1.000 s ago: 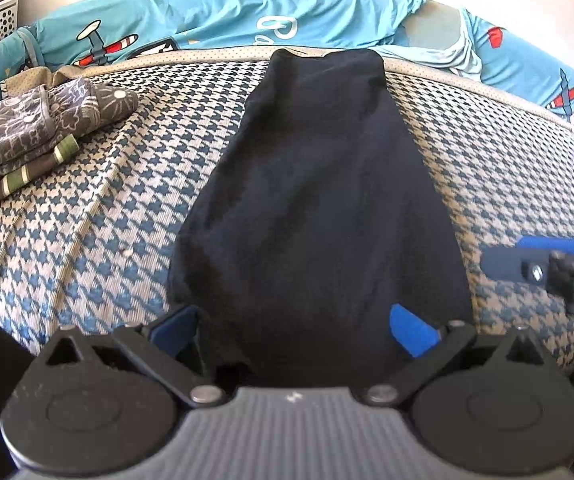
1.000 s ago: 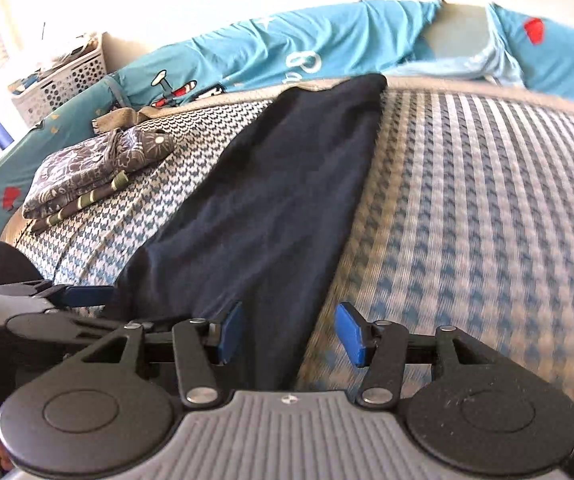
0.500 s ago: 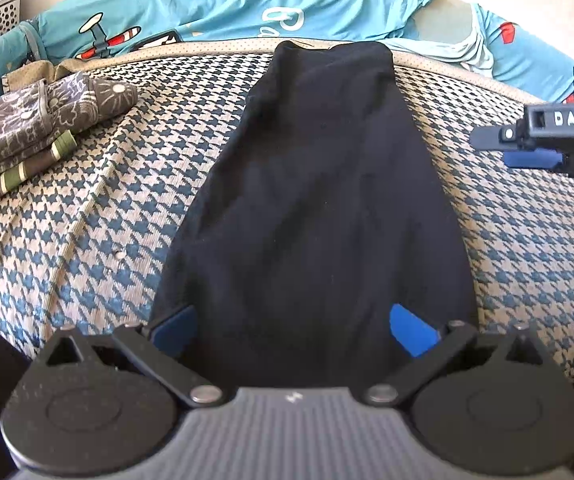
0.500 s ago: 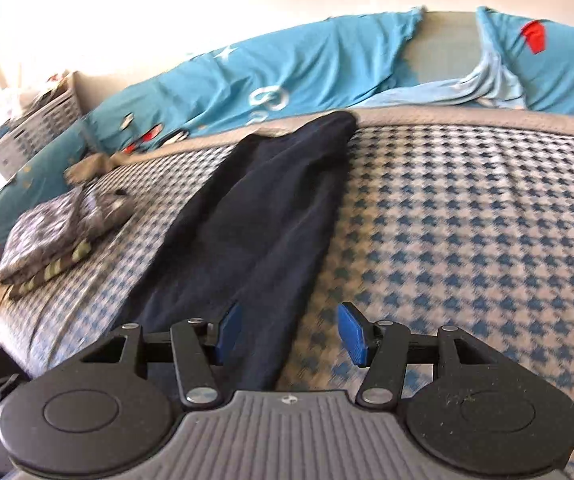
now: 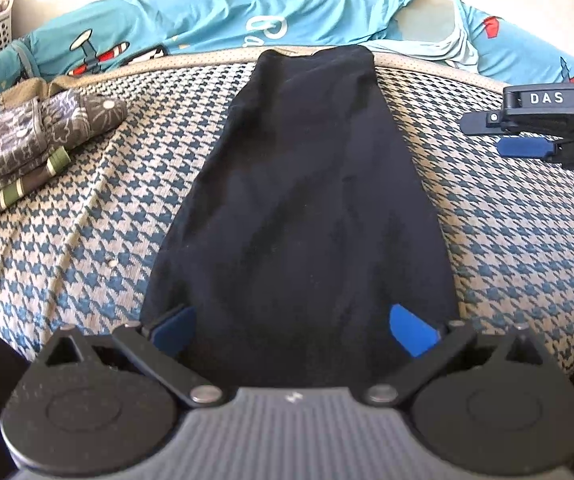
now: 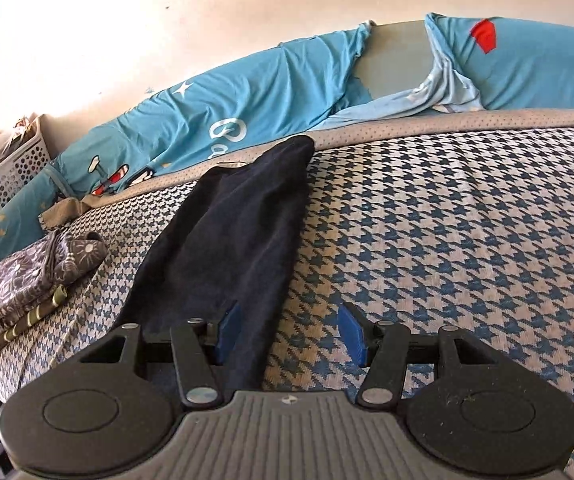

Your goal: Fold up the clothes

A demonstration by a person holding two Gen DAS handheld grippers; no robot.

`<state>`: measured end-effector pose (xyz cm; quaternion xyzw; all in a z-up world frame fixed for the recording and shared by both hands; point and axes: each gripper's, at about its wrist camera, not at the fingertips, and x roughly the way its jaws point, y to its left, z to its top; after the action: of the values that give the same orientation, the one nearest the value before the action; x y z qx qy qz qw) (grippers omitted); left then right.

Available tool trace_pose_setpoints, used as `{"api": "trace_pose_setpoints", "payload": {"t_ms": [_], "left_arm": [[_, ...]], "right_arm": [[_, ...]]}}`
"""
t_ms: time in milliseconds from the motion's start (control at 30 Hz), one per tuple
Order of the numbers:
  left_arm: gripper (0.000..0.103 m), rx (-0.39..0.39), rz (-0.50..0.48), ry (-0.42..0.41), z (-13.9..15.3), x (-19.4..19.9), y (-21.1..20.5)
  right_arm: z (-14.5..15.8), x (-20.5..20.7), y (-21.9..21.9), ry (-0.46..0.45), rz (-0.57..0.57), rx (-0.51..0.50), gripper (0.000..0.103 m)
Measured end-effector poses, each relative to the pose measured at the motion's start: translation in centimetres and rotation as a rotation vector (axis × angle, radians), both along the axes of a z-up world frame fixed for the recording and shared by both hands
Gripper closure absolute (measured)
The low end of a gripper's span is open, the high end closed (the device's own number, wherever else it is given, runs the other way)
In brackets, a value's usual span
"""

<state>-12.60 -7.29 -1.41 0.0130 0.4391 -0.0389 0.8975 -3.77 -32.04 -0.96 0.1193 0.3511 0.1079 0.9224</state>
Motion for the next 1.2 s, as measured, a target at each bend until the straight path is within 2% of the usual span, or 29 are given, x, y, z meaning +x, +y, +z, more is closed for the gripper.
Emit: {"api": "trace_pose_setpoints", "payload": {"t_ms": [400,633,1000,1200], "left_arm": [[0.000,-0.003,-0.004,-0.027,0.9,-0.9,-0.3],[0.000,-0.006,-0.007,-0.017,0.3,-0.5,-0.1],[0.000,-0.035,0.003,0.018,-1.0,2.0,0.6],[0.000,-0.039,-0.006,0.014,-1.1,3.4,0.8]], "right_arm": [[0.2,-1.0,-1.5,-0.007,-0.052,0.036,0.050],[0.5,-0.9,-1.6,-0.024,-0.024,0.059,0.050],[-0.5,3.2,-1.4,0.017,-0.018,0.203,0.050],[-1.1,5.7,-0.5,0.028,-0.003,0.220,0.050]]}}
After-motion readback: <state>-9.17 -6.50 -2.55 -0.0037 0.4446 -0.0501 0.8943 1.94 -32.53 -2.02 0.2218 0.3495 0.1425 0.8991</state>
